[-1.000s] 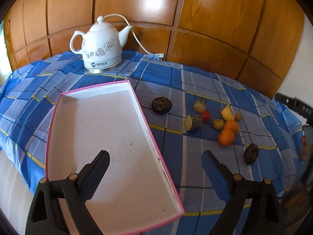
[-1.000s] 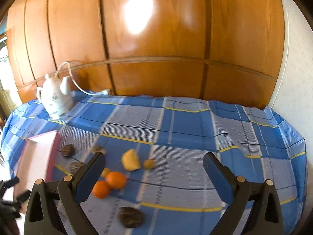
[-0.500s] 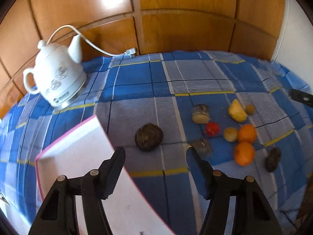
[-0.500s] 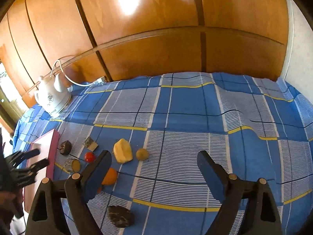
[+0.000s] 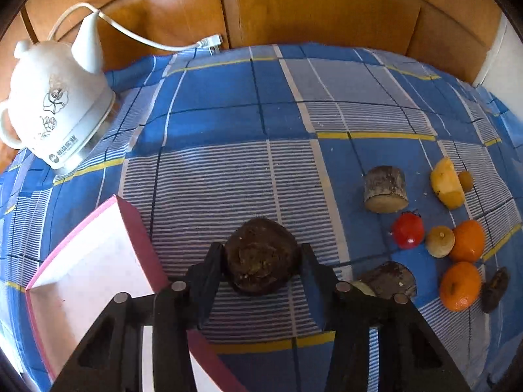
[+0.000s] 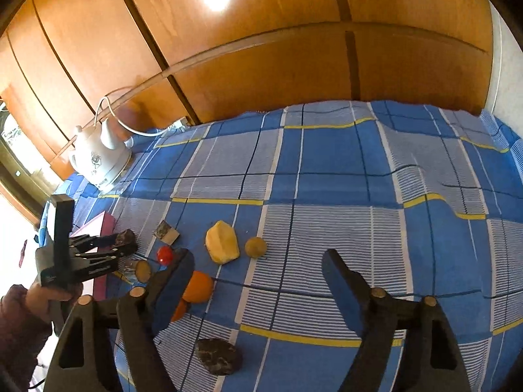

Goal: Organize fruits
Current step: 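Reach the left gripper to the dark round fruit and close on it, then carry the dark round fruit into the pink tray and open the left gripper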

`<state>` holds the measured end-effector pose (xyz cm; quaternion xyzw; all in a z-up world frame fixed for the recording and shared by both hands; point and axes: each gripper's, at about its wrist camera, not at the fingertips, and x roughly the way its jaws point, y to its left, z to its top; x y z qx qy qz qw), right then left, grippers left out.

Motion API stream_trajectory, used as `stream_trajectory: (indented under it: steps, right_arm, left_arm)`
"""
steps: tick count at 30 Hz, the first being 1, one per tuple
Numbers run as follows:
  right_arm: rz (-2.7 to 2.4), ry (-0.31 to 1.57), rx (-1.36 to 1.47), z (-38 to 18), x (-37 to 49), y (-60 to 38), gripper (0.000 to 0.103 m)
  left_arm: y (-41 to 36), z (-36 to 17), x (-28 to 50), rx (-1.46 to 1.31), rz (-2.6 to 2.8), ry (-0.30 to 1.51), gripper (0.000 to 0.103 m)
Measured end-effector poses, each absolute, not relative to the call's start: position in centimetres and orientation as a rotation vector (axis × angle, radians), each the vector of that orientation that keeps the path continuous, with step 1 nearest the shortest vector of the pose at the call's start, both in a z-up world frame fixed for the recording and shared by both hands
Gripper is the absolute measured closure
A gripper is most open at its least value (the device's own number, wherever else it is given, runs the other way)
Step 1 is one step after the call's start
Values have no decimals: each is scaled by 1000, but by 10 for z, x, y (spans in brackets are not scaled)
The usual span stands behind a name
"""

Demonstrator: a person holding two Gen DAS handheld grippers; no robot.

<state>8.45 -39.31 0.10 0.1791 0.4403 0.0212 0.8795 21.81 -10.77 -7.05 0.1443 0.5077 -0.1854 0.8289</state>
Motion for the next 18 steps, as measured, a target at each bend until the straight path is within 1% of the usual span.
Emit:
stream_trajectory:
  steps: [2,7,10,14,18]
  right_arm:
    - [52,937,371,-3,86,-391,38]
    - [80,961,327,-7,86,-379,45]
    - [101,976,301,-10,86,-372,46]
    - [109,1005,276,-16,87,-366,46]
    - [111,1036,242,-23,88,-357,50]
  left_arm:
    - [-105,-68,215,284,-401,1073,57]
    - [-90,-47,193,210,-420,1001,57]
    - [-78,-32,175,157,-429,959,57]
    - [-57,-18,155,89,-426,945,57]
    - [-37,-13,132,70,-401,932,57]
